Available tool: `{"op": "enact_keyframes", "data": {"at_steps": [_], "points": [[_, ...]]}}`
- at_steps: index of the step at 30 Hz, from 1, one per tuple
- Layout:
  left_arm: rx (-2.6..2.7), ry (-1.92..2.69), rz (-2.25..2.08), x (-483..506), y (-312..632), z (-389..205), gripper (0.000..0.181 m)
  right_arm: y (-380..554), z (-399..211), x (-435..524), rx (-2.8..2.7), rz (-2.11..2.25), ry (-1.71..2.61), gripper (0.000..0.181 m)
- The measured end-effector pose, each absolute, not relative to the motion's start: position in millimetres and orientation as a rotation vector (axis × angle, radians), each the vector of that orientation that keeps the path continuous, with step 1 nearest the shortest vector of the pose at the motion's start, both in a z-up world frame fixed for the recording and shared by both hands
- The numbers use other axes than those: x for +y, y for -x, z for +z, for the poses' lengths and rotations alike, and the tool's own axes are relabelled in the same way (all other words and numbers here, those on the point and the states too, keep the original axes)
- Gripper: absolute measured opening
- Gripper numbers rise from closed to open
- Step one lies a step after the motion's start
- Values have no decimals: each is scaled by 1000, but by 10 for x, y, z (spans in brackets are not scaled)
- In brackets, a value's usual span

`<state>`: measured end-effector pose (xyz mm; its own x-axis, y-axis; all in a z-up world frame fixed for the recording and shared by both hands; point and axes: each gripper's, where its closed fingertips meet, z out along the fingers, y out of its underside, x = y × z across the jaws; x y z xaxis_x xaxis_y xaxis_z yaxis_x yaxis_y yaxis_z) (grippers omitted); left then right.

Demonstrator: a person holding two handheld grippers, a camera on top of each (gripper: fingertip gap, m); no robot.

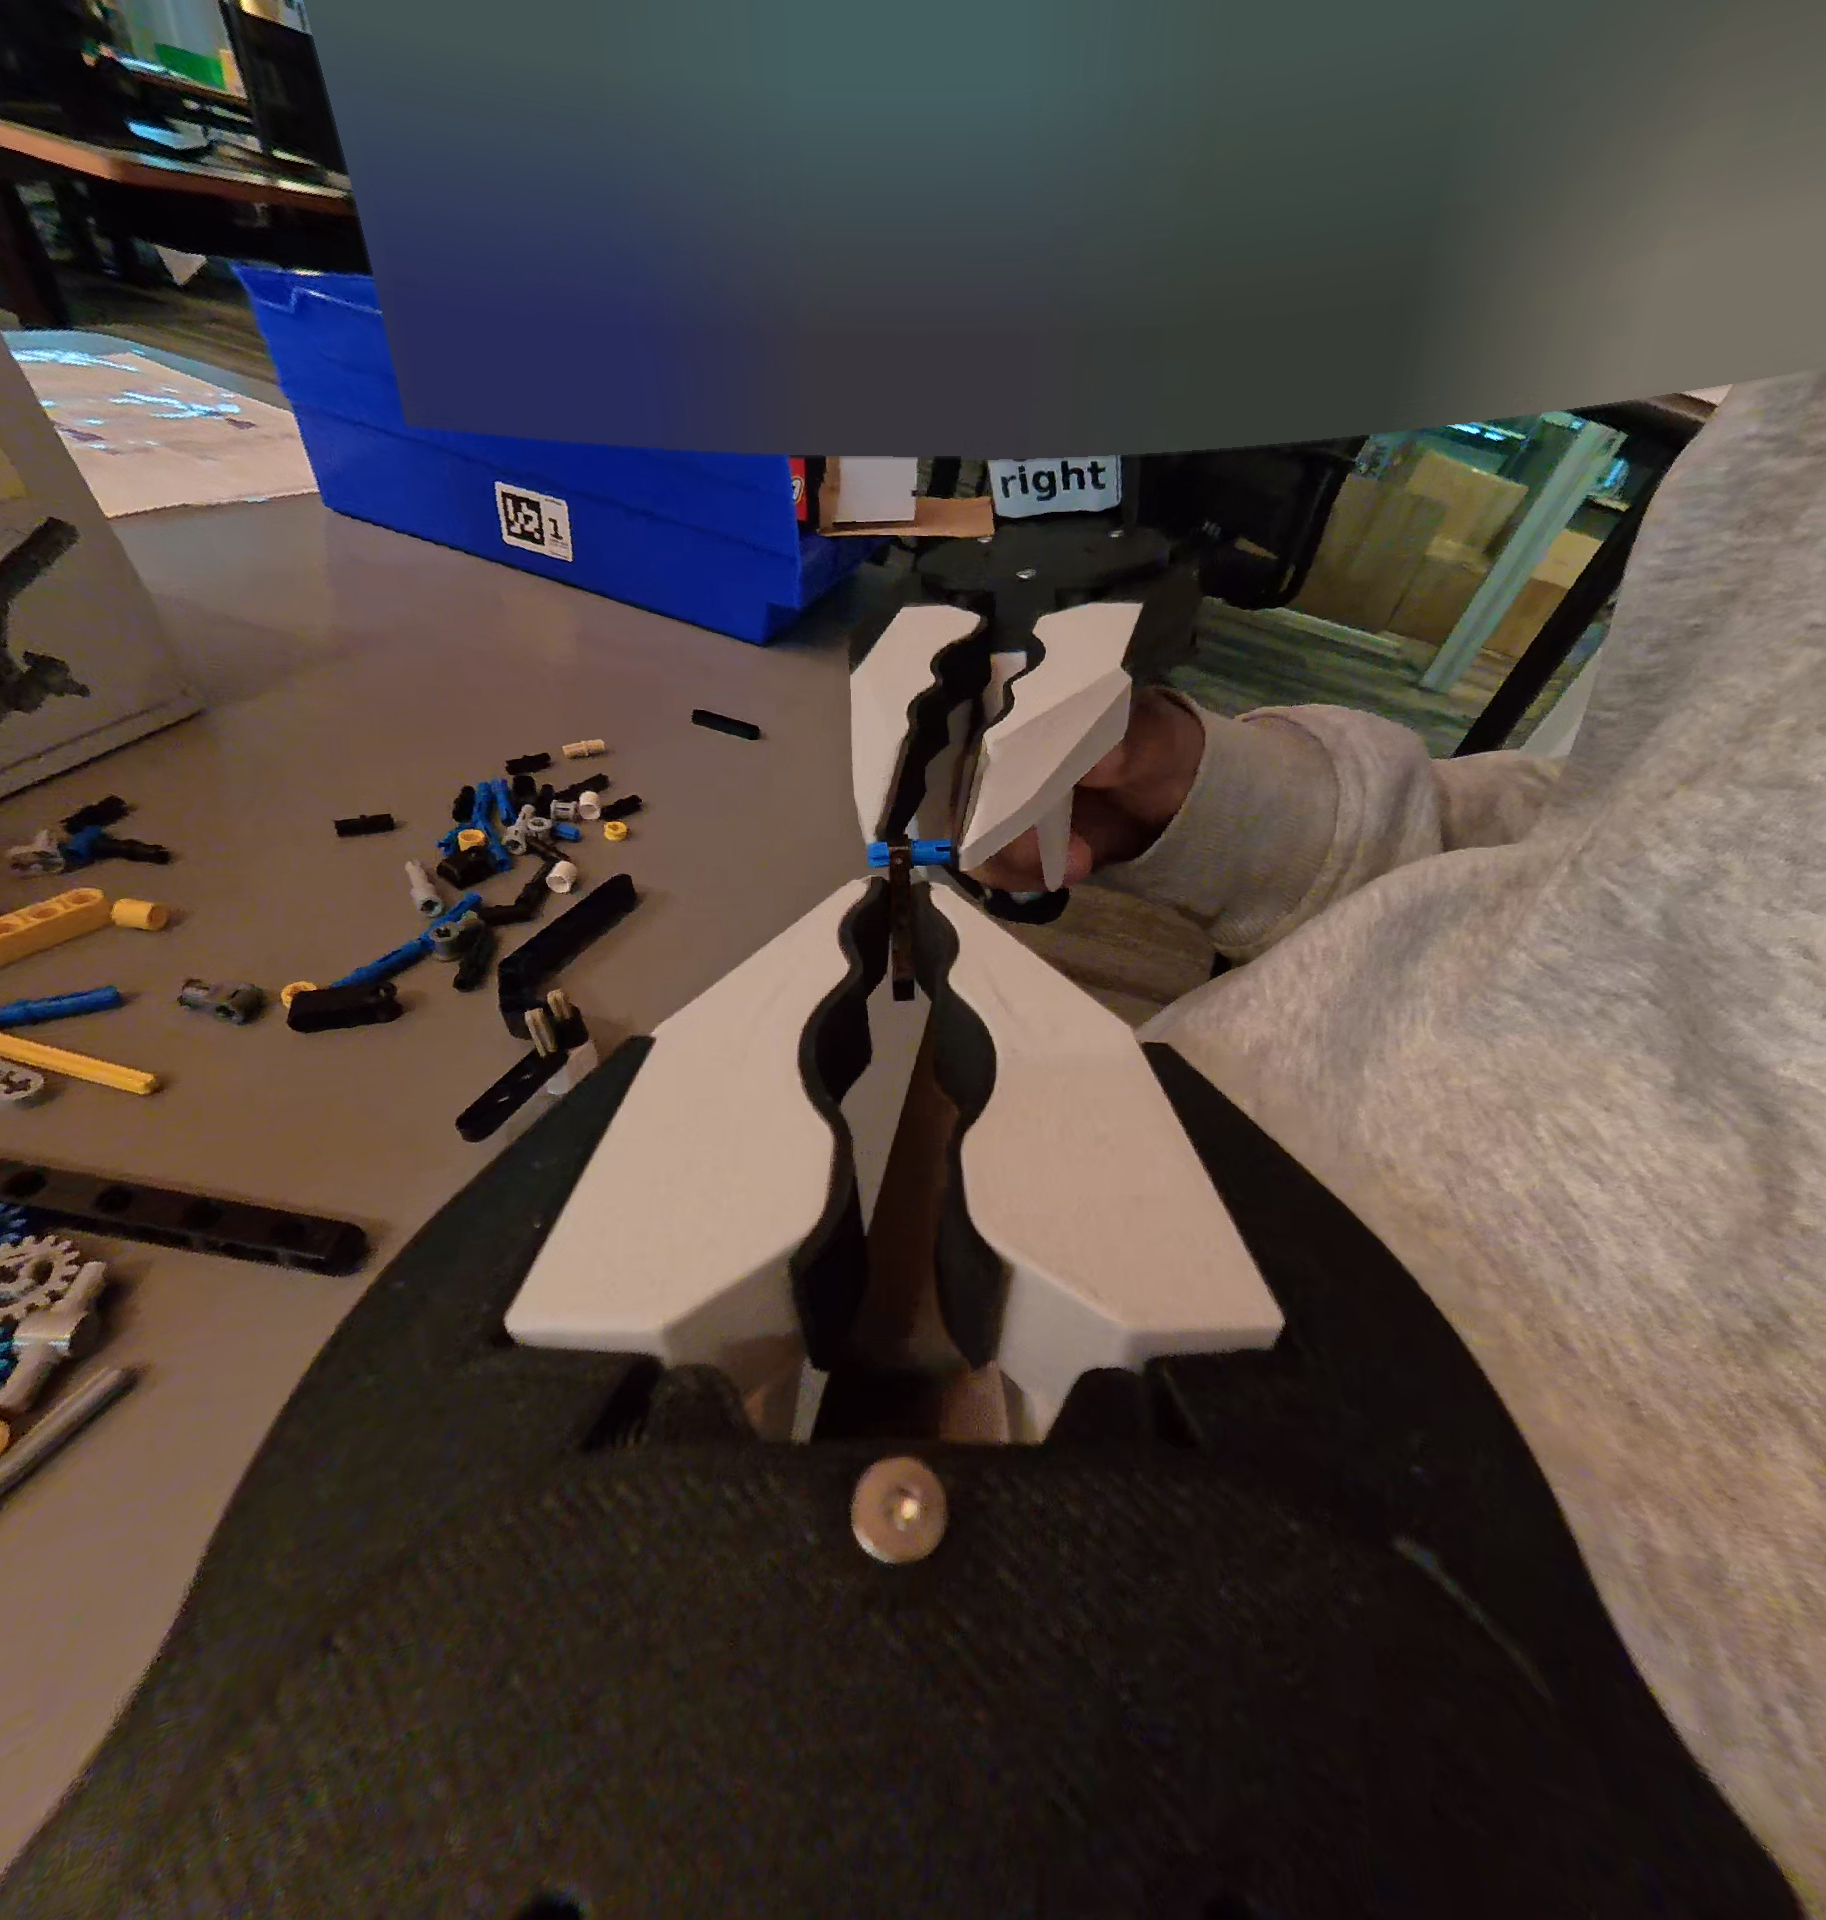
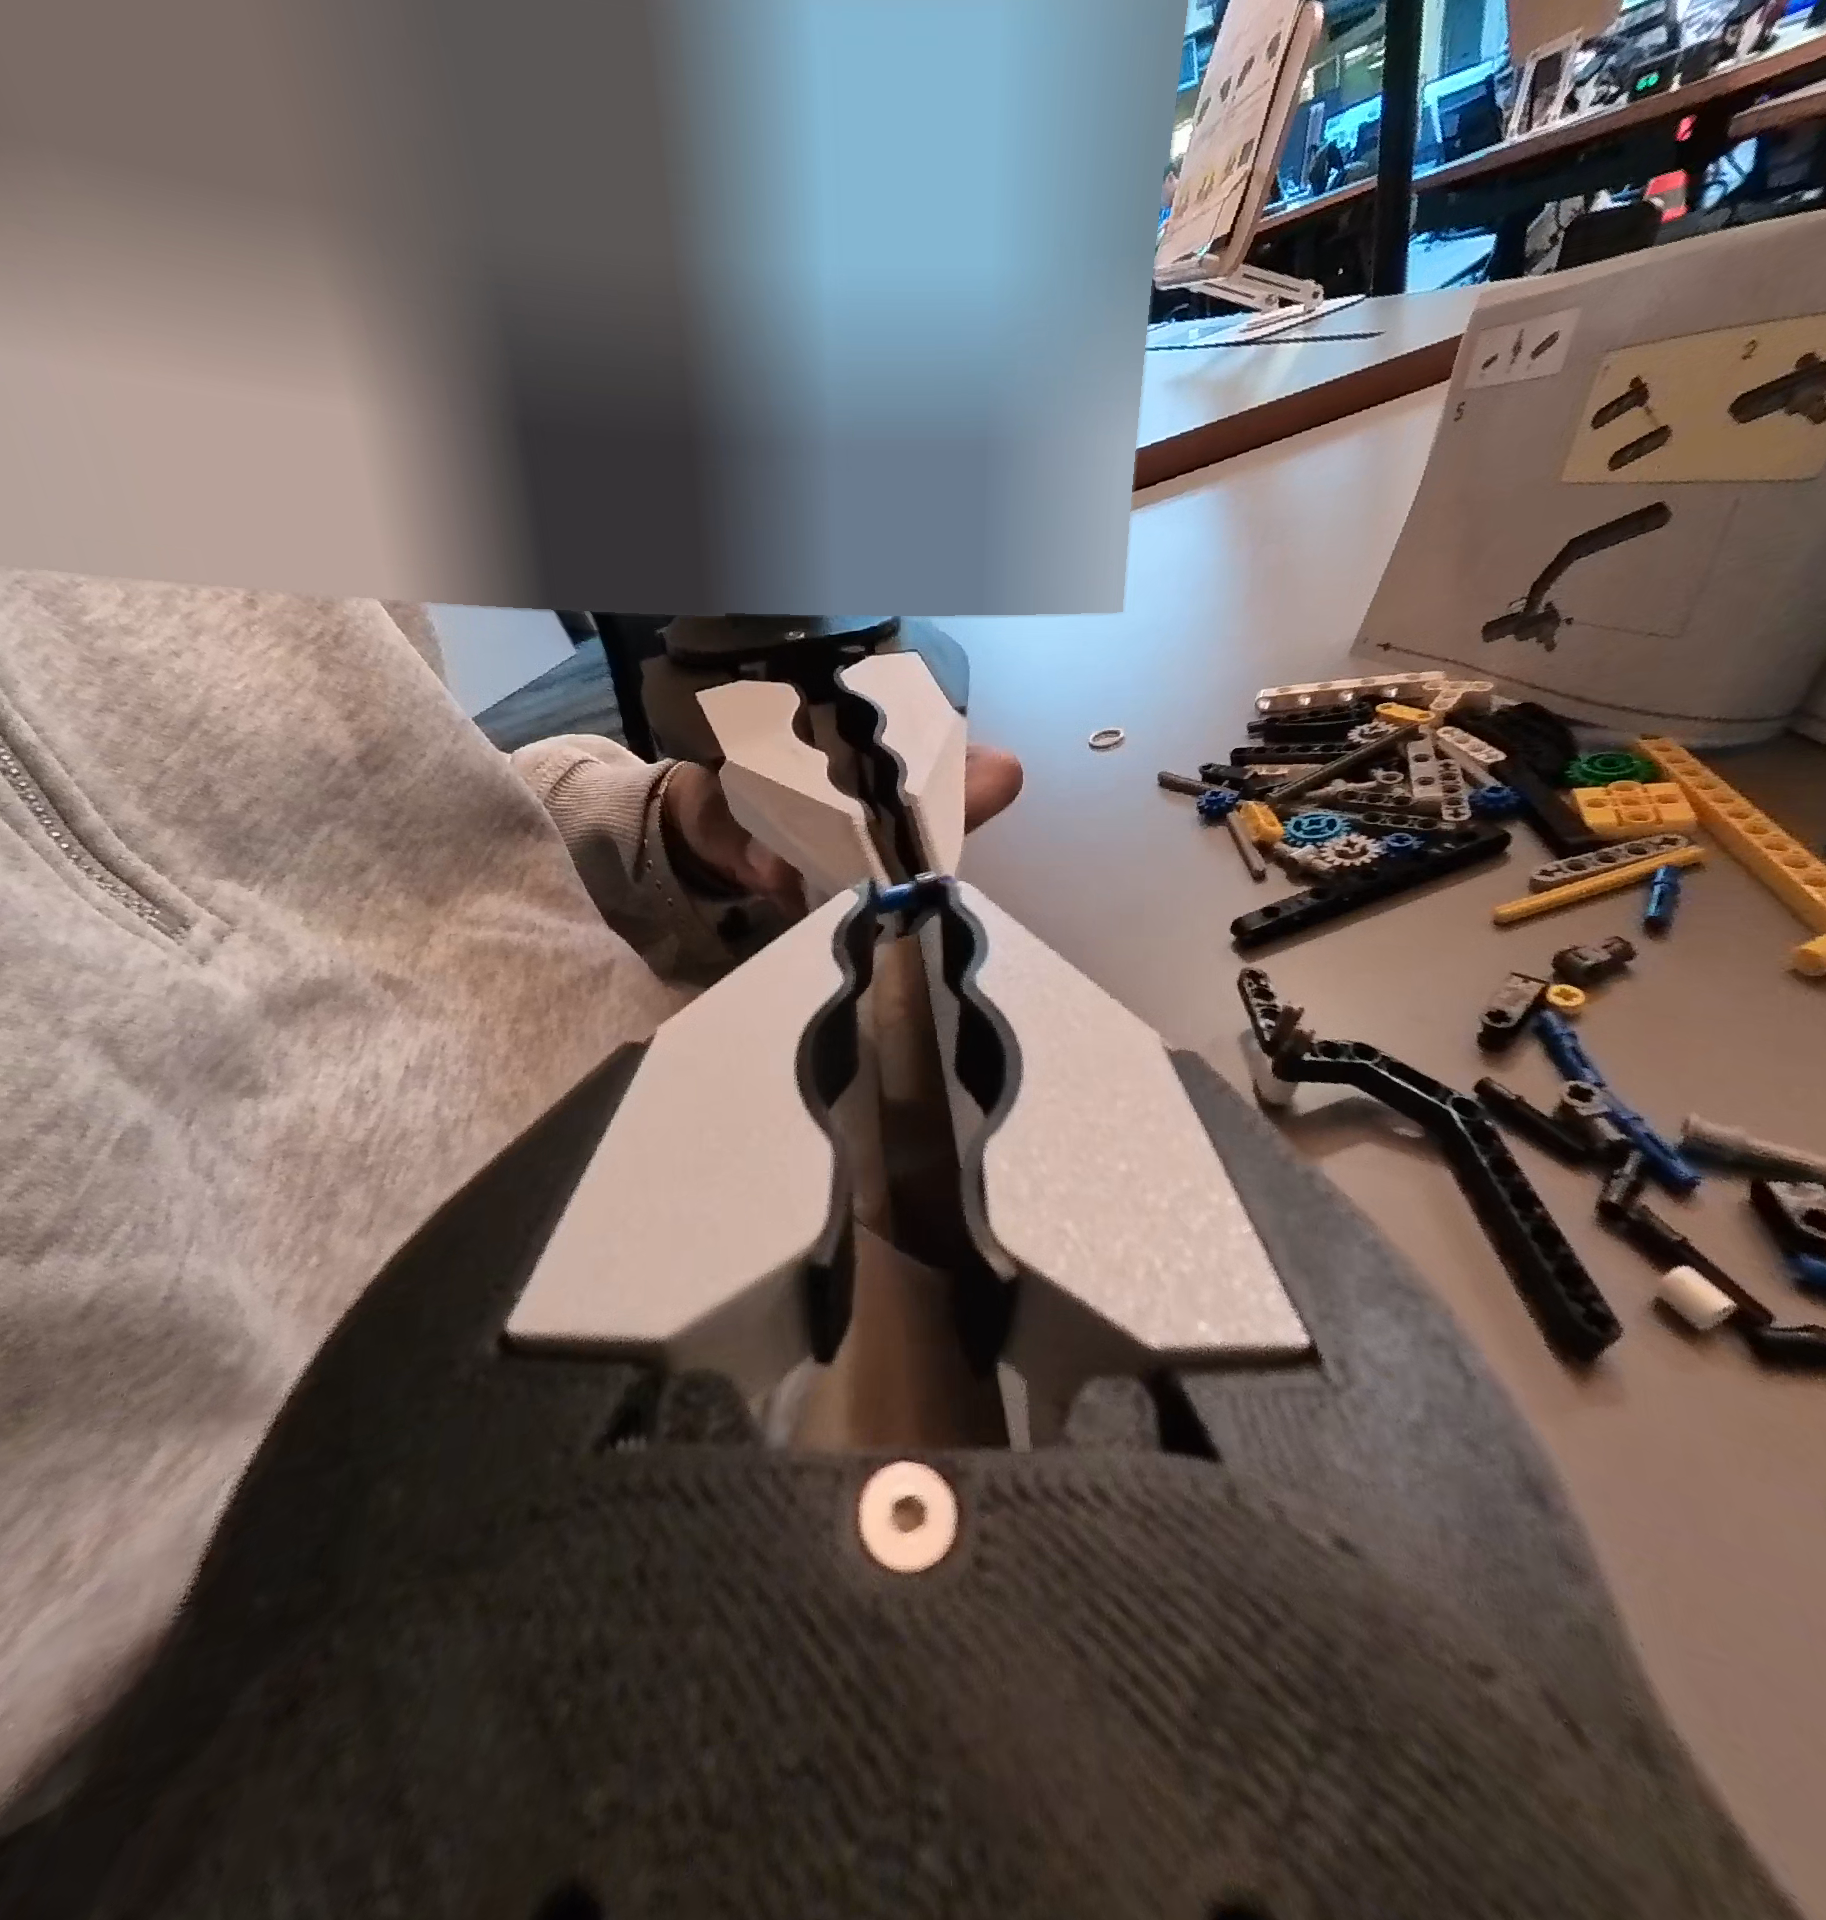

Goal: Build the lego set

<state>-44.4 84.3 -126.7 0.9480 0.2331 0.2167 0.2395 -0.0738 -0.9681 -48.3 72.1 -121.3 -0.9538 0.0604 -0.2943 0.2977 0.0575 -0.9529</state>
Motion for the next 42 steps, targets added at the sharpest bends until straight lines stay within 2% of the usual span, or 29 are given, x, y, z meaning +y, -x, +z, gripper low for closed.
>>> {"op": "enact_keyframes", "data": {"at_steps": [7,42], "points": [[-389,1690,69,836,514,-1327,1,639,-1120,830,2082,-2096,-465,23],[-581,1642,-3,737,744,-1450,1,731,-1348,755,2243,-1996,-539,21]]}}
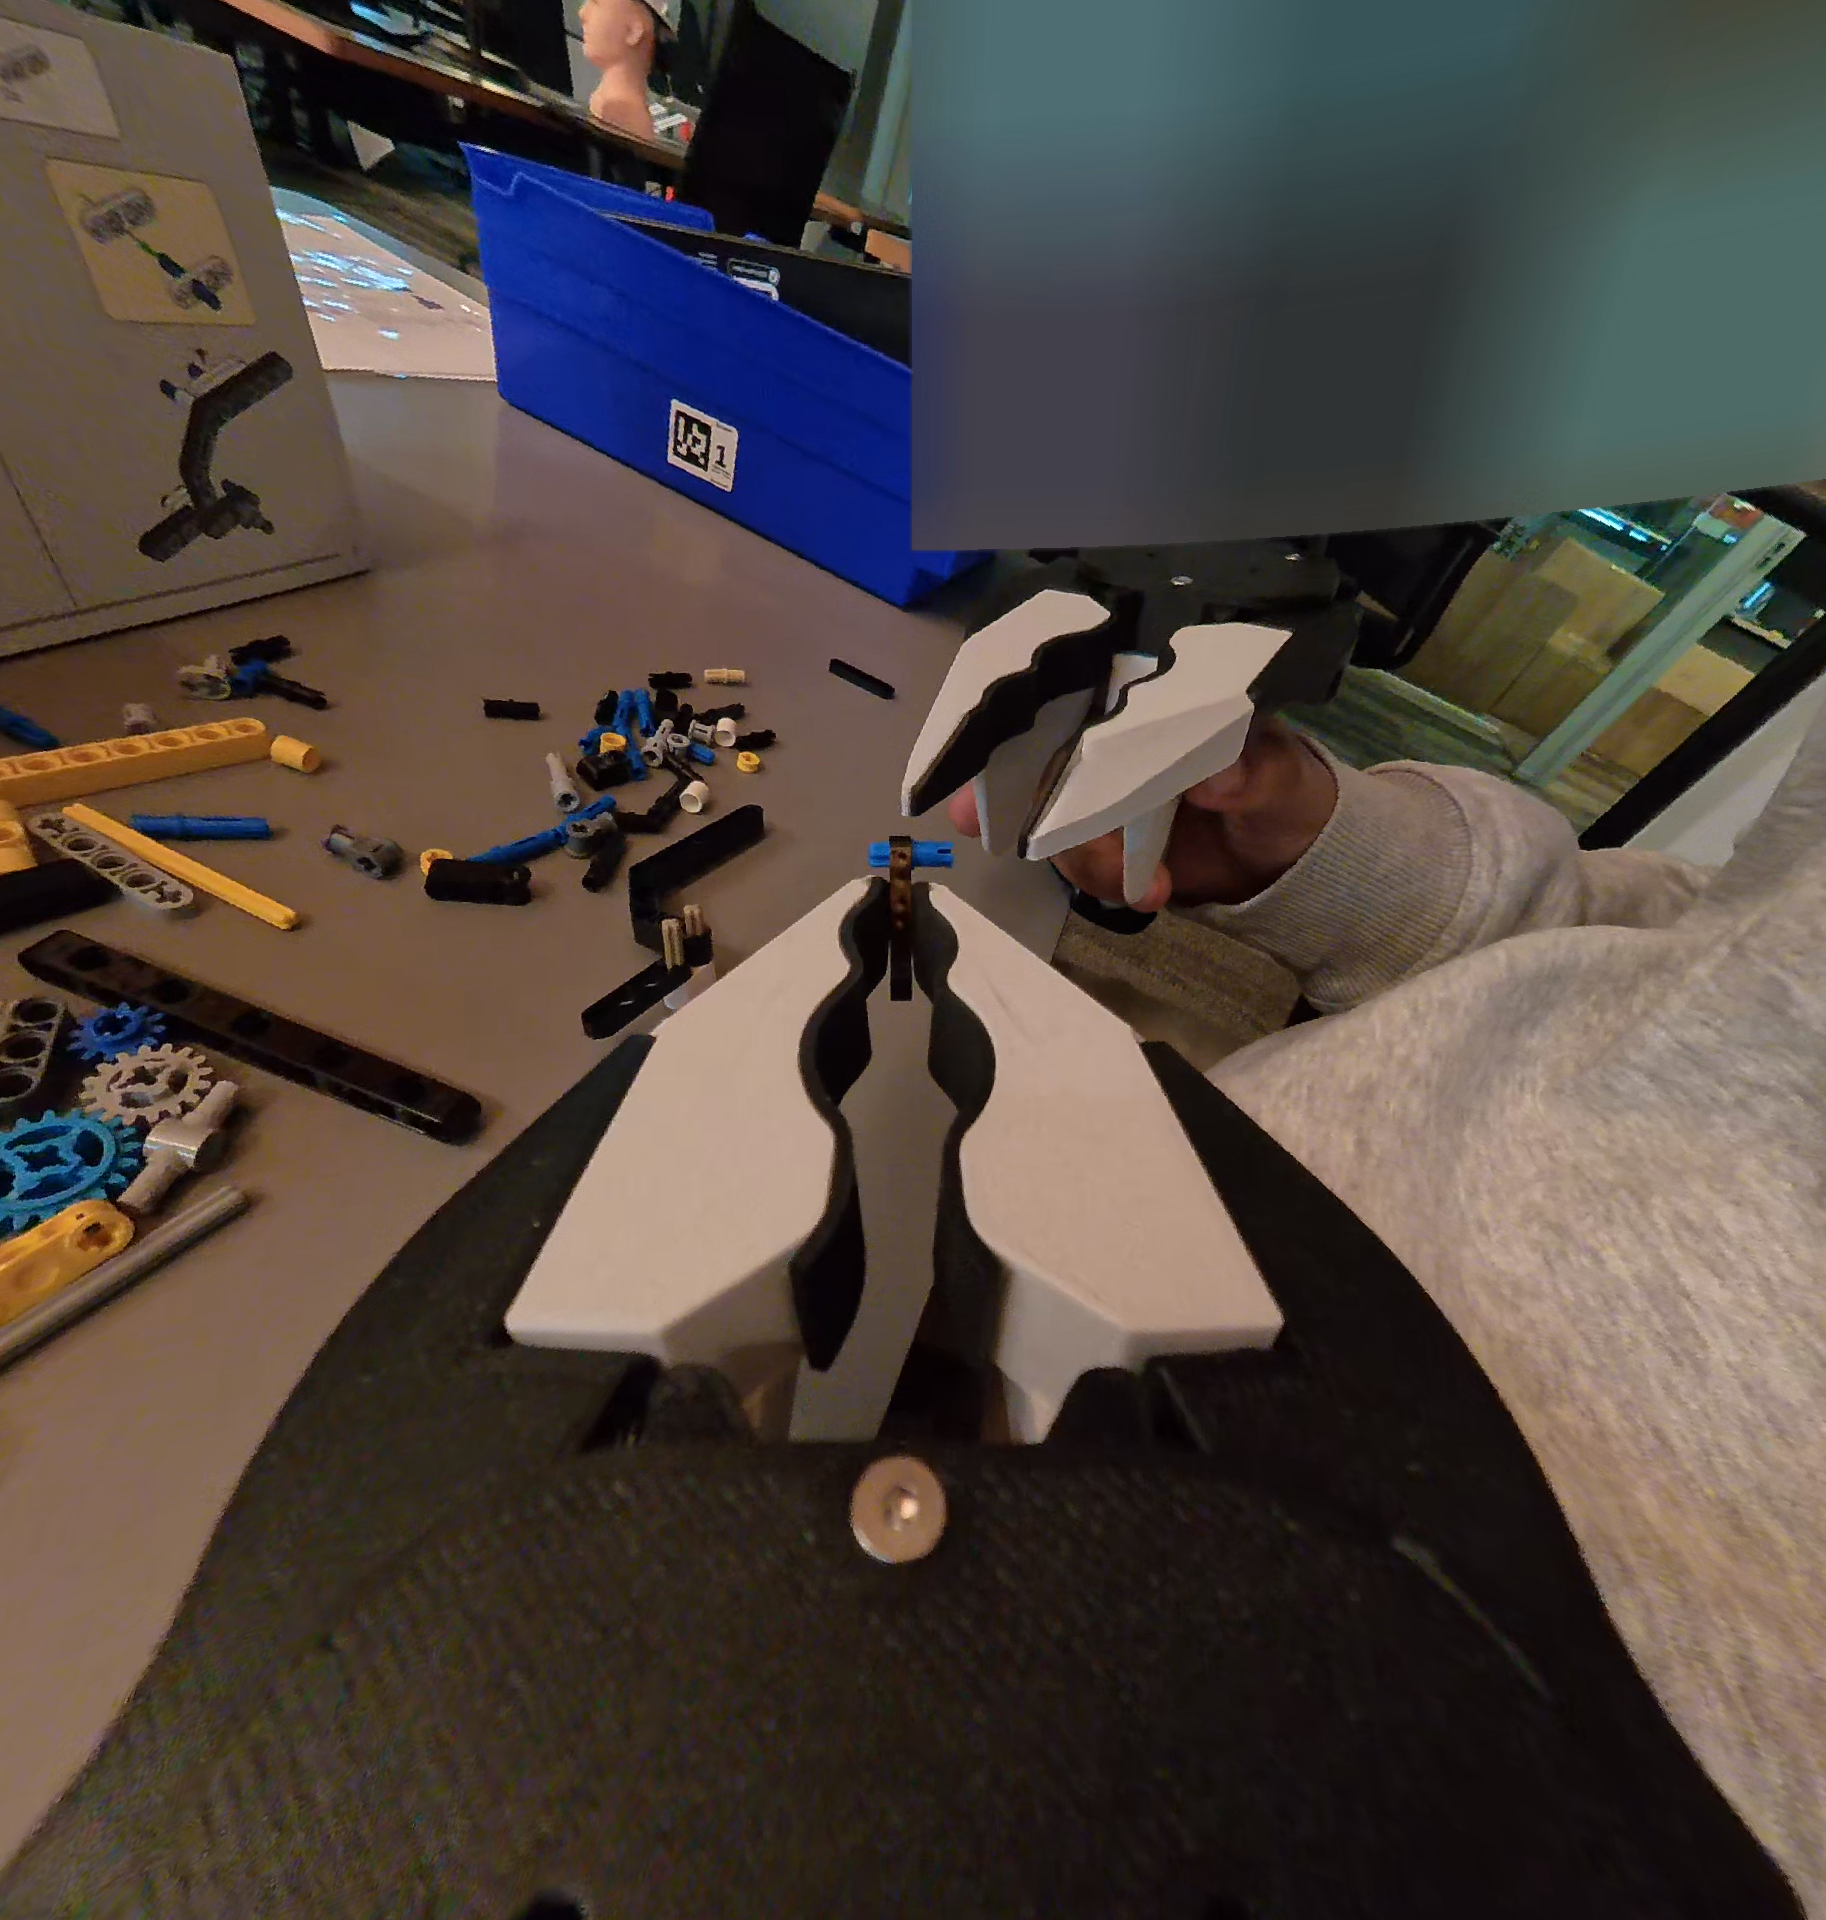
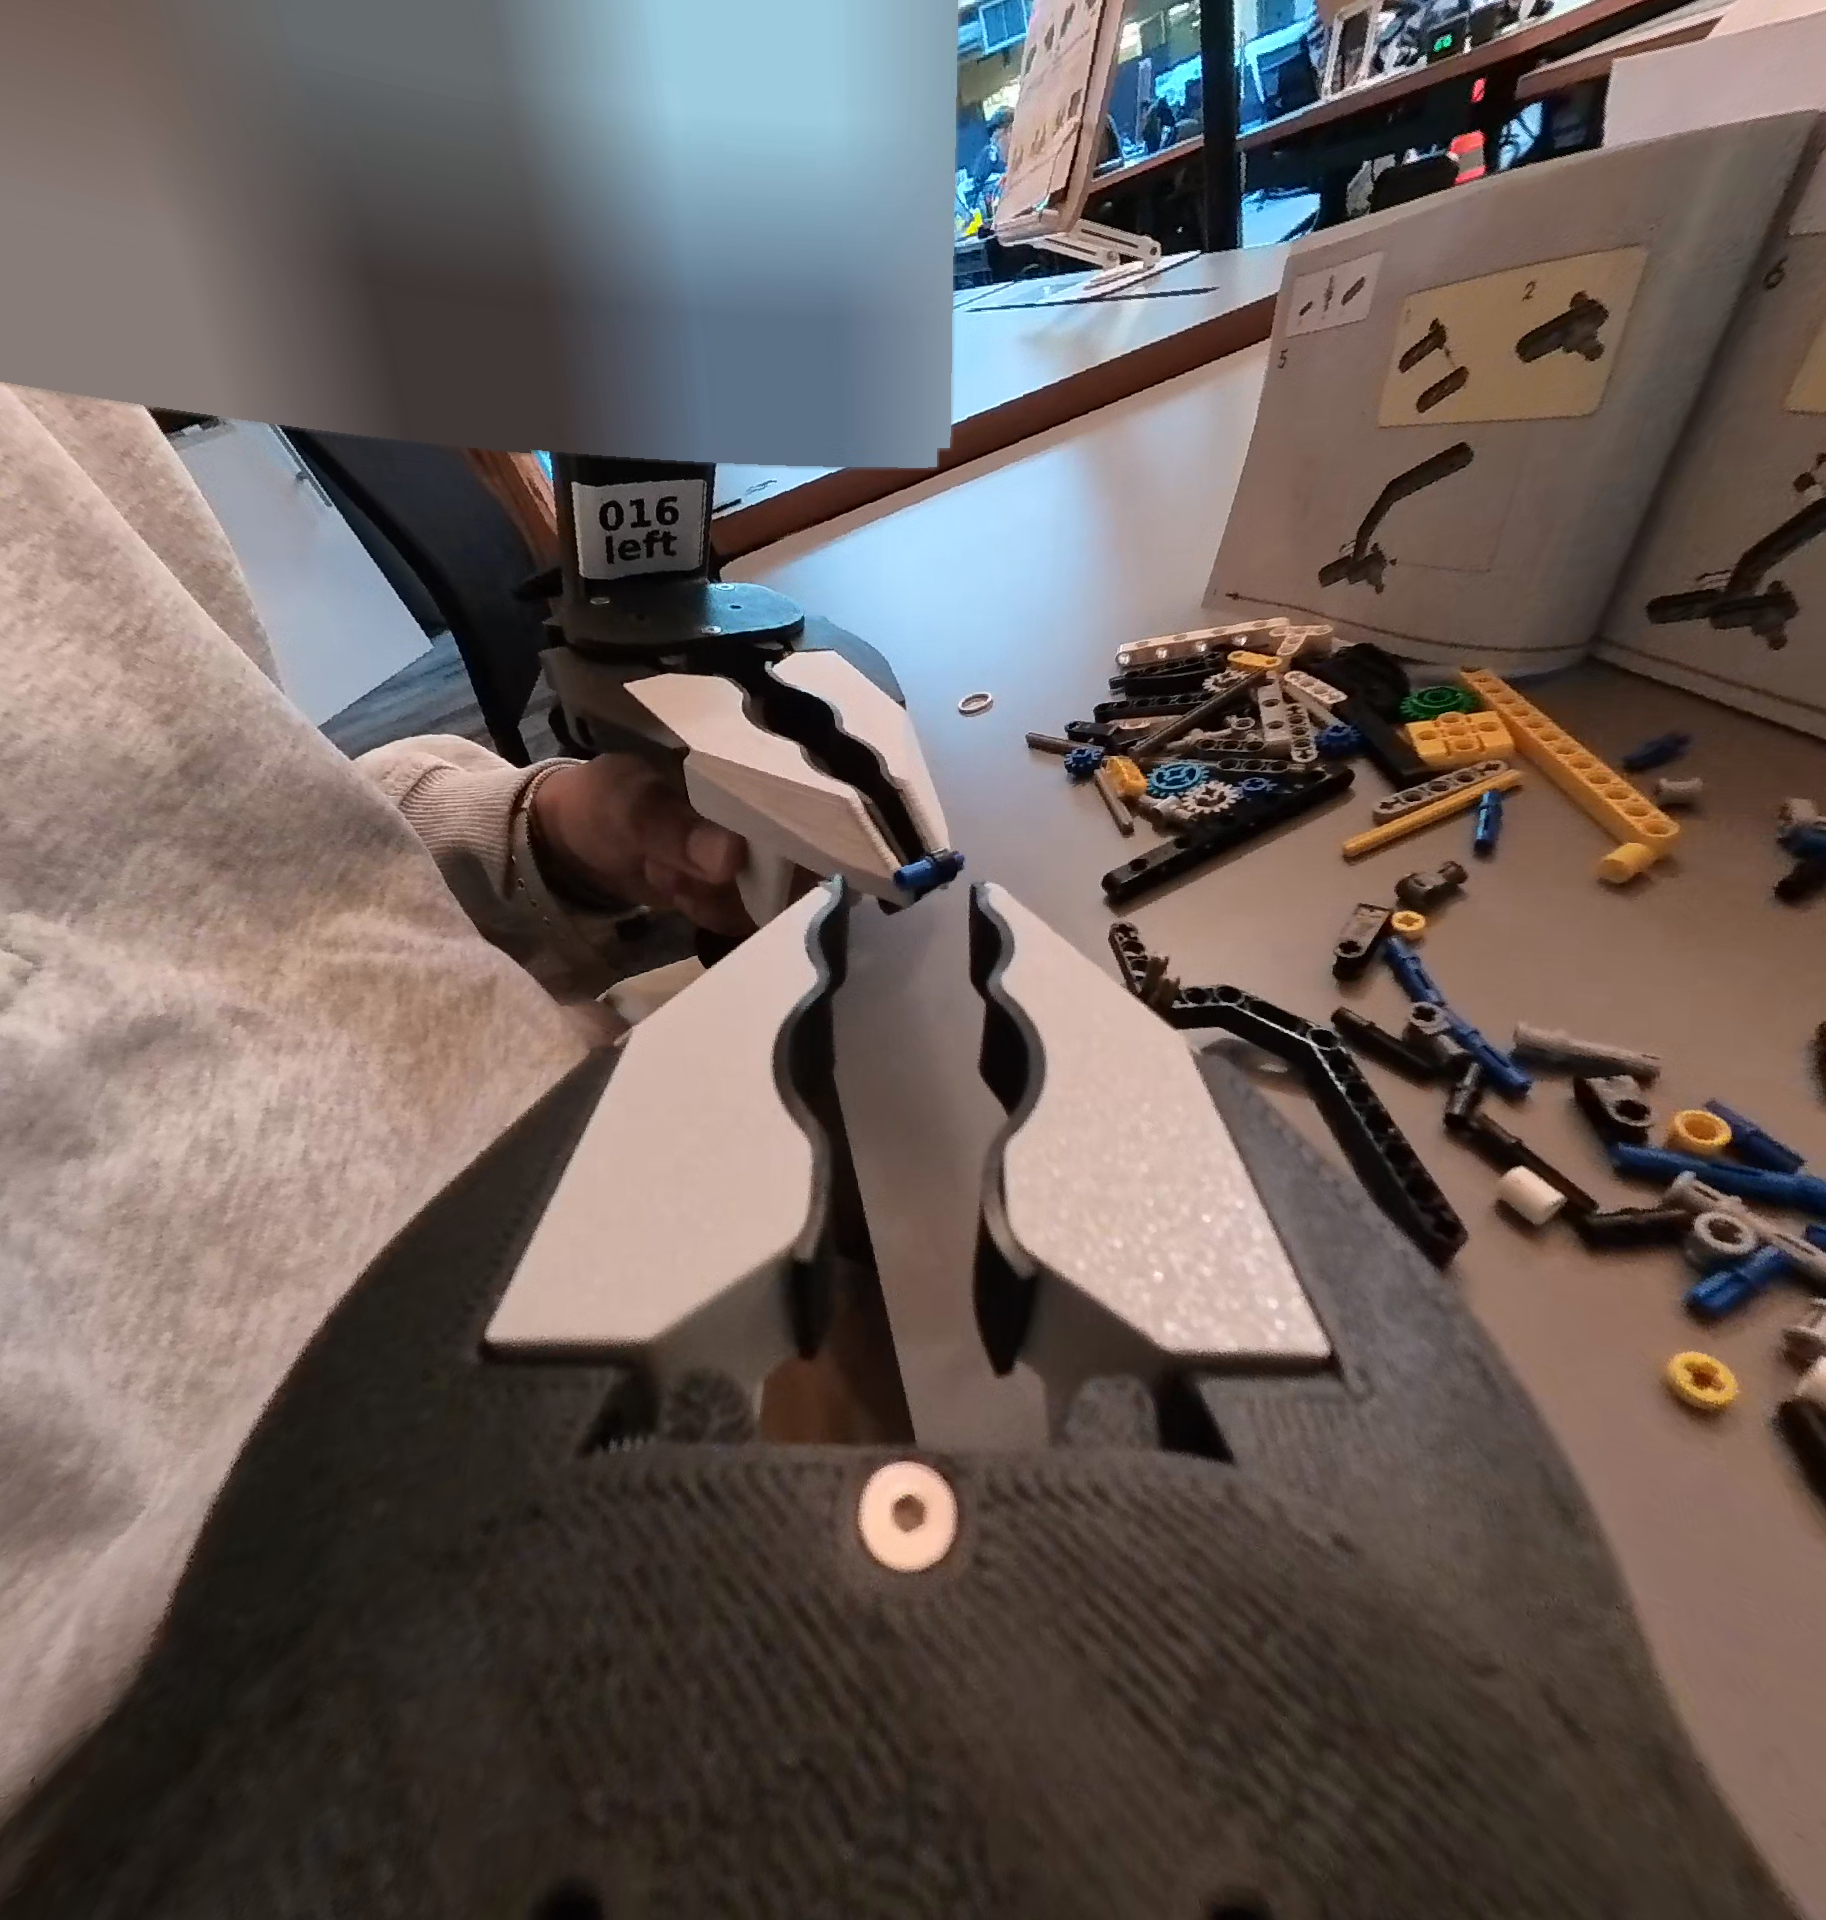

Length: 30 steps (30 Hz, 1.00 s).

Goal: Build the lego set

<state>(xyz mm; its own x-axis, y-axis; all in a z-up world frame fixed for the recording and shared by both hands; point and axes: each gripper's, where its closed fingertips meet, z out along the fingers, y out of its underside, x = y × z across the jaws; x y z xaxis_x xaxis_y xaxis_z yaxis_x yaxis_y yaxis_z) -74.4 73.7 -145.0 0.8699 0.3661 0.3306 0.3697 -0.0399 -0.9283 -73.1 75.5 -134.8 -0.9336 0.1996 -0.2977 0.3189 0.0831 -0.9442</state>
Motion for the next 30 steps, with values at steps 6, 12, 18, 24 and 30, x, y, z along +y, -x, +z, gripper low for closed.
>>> {"op": "enact_keyframes", "data": {"at_steps": [6,12,18,24,30], "points": [[-592,1637,-13,733,759,-1459,1,738,-1365,753,2237,-1975,-551,21],[-599,1634,-20,729,769,-1461,1,748,-1362,753,2210,-1968,-565,21],[-602,1632,-23,728,772,-1463,0,771,-1362,762,2207,-1973,-590,19],[-602,1633,-23,728,772,-1465,1,778,-1357,770,2202,-1979,-598,18],[-602,1636,-22,730,773,-1470,1,772,-1373,759,2227,-1972,-595,17]]}}
